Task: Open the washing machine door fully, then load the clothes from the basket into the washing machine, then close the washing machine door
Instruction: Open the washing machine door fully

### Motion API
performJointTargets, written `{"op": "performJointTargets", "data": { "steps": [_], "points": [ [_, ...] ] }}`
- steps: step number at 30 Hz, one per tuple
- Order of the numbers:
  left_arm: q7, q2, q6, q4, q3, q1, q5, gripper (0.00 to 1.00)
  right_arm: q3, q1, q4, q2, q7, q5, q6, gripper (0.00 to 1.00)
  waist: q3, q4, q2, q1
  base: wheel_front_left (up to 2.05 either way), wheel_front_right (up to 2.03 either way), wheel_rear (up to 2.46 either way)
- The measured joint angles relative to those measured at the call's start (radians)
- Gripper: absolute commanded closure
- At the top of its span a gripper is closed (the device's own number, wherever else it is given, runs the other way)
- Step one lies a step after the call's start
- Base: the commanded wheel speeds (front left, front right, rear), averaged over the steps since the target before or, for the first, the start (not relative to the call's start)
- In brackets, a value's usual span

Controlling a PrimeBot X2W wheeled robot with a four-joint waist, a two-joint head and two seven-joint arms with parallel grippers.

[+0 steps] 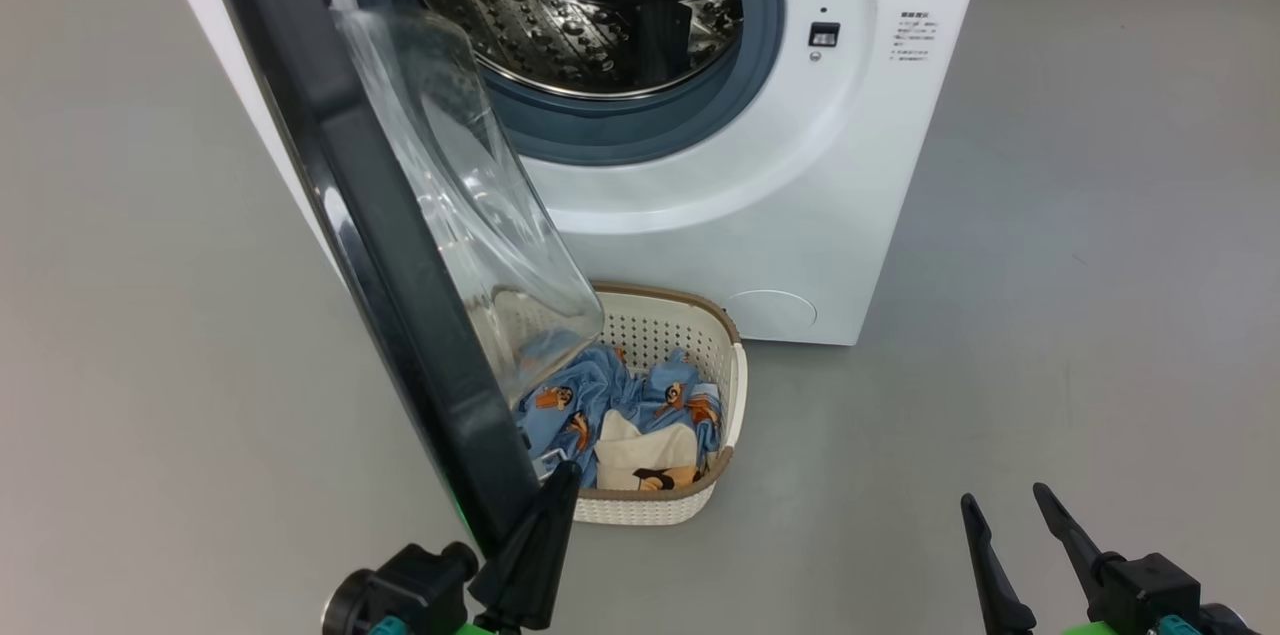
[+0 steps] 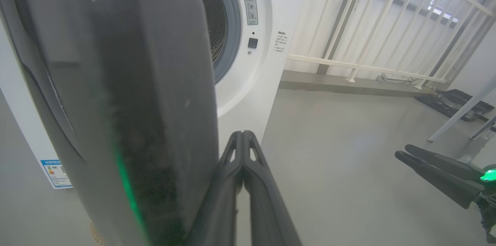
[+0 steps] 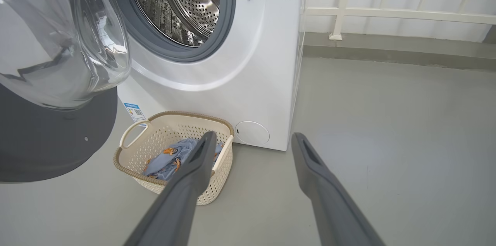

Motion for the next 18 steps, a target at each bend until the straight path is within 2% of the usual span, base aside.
{"op": "performJointTargets", "data": {
  "steps": [18],
  "points": [
    [0.065, 0.007, 0.068, -0.073, 0.005, 0.030, 0.000, 1.00, 0.008, 0.000, 0.001, 0.001, 0.000, 0.002, 0.000, 0.00, 0.012, 0.037, 0.0000, 0.0000, 0.00, 0.00, 0.00]
  ]
}}
